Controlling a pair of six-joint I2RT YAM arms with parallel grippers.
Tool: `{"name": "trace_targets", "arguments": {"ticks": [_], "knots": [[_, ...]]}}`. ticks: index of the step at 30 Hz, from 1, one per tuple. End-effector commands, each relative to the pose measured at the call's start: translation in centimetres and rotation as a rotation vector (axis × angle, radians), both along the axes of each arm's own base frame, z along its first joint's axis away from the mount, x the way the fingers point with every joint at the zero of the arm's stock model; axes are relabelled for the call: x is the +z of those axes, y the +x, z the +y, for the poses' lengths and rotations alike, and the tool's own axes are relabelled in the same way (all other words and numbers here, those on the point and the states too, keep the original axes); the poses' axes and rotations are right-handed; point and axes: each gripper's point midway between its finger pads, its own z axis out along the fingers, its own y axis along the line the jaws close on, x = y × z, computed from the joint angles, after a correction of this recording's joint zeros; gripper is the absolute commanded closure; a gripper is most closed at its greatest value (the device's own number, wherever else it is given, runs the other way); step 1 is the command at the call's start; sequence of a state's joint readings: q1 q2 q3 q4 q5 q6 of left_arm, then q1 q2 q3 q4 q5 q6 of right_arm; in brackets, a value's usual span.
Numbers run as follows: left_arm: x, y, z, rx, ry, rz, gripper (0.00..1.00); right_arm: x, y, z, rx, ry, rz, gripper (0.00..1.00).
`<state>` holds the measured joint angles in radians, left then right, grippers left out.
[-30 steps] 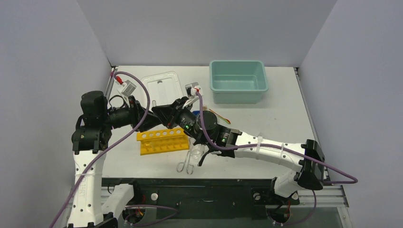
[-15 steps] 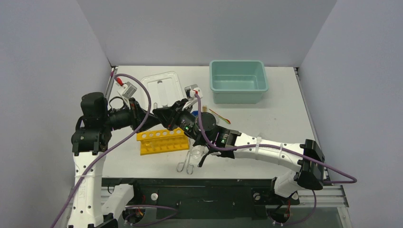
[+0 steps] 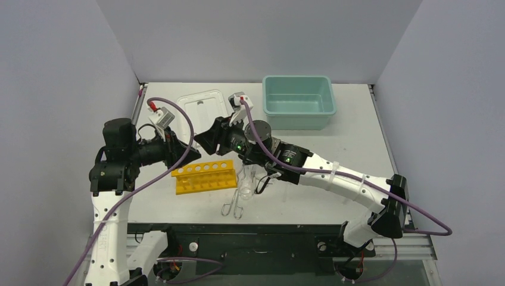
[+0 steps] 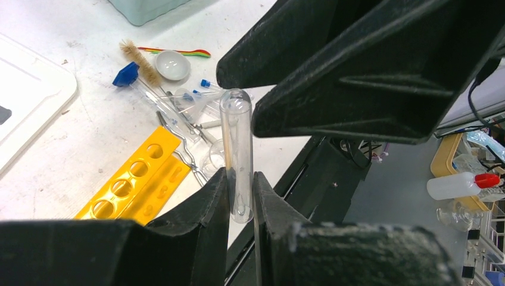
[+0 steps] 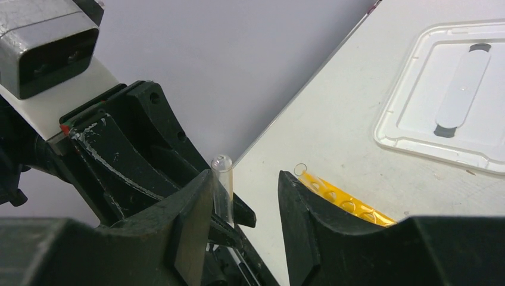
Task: Organize the chemistry lab equipment
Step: Insert the test tube into the slot of the test tube rack.
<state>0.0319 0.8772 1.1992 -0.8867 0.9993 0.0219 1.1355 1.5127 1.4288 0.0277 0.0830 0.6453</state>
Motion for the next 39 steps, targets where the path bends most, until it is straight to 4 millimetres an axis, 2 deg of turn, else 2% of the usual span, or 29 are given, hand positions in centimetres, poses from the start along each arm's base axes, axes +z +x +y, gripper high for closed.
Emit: {"name": "trace_targets", "arguments": {"ticks": [1, 6, 12, 16, 29, 36, 39], "knots": [[1.0, -0.5, 0.0, -0.018, 0.021, -0.061, 1.0, 2.8, -1.3, -0.7, 0.081, 0.008, 0.019, 0.6], [1.0, -0.7, 0.2, -0.021, 0.041, -0.071, 1.0, 2.4, -1.8, 0.7, 0.157, -0.035, 0.053, 0.61], [0.8, -0.8, 0.2, -0.019, 0.049, -0.069, 1.0, 2.3, -2.2, 1.5, 0.195, -0.051, 0.067, 0.61], [0.9, -0.8, 0.2, -0.019, 0.049, -0.07, 1.0, 1.3, -2.0, 1.7, 0.194, -0.083, 0.085, 0.62], [0.6, -1.5, 0.1, -0.047, 0.066, -0.075, 1.0, 1.2, -1.4, 2.1, 0.169, -0.082, 0.082, 0.8], [0.5, -1.7, 0.1, -0.055, 0.07, -0.069, 1.0, 1.4, -0.8, 2.0, 0.154, -0.078, 0.079, 0.71], [0.5, -1.7, 0.1, -0.056, 0.069, -0.07, 1.0, 1.4, -0.8, 2.0, 0.158, -0.08, 0.078, 0.73]]}}
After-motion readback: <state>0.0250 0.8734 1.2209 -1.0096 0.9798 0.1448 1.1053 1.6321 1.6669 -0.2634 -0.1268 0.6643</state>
